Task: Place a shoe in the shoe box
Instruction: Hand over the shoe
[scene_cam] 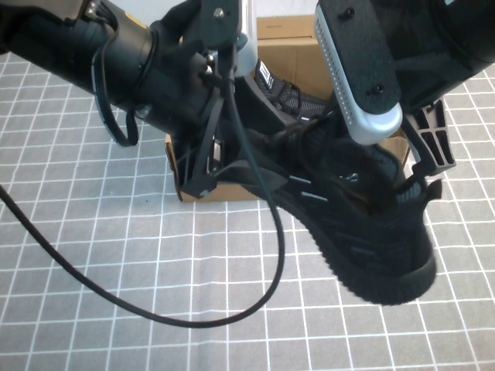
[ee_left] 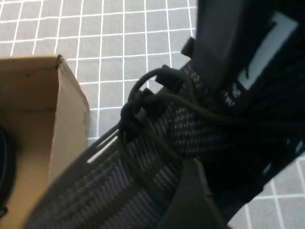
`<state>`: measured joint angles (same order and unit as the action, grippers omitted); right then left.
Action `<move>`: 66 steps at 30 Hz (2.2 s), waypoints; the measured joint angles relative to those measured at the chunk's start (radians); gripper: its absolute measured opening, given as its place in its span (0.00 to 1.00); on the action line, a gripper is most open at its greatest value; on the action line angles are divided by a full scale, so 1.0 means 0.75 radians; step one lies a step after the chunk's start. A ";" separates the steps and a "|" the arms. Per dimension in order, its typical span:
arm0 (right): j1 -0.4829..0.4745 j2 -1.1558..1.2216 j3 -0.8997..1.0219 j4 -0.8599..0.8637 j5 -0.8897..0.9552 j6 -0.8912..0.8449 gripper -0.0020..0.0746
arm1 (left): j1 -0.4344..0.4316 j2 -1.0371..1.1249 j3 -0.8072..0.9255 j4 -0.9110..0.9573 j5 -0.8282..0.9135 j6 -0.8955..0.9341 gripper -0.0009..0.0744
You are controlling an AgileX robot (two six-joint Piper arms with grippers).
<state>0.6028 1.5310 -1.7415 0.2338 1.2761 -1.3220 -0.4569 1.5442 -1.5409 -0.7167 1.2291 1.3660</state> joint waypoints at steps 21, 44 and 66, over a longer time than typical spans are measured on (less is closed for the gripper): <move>0.000 0.000 0.000 0.055 0.000 -0.048 0.02 | 0.000 0.098 0.000 -0.145 -0.006 0.389 0.61; -0.003 0.006 0.000 0.060 0.000 -0.060 0.02 | 0.000 0.221 0.000 -0.285 -0.036 0.380 0.16; -0.007 -0.247 -0.014 -0.196 -0.019 0.964 0.35 | 0.000 0.246 -0.002 -0.203 -0.374 0.341 0.04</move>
<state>0.5976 1.3455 -1.7521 0.0870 1.2615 -0.5992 -0.4569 1.7285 -1.5425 -0.8693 0.9485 1.6221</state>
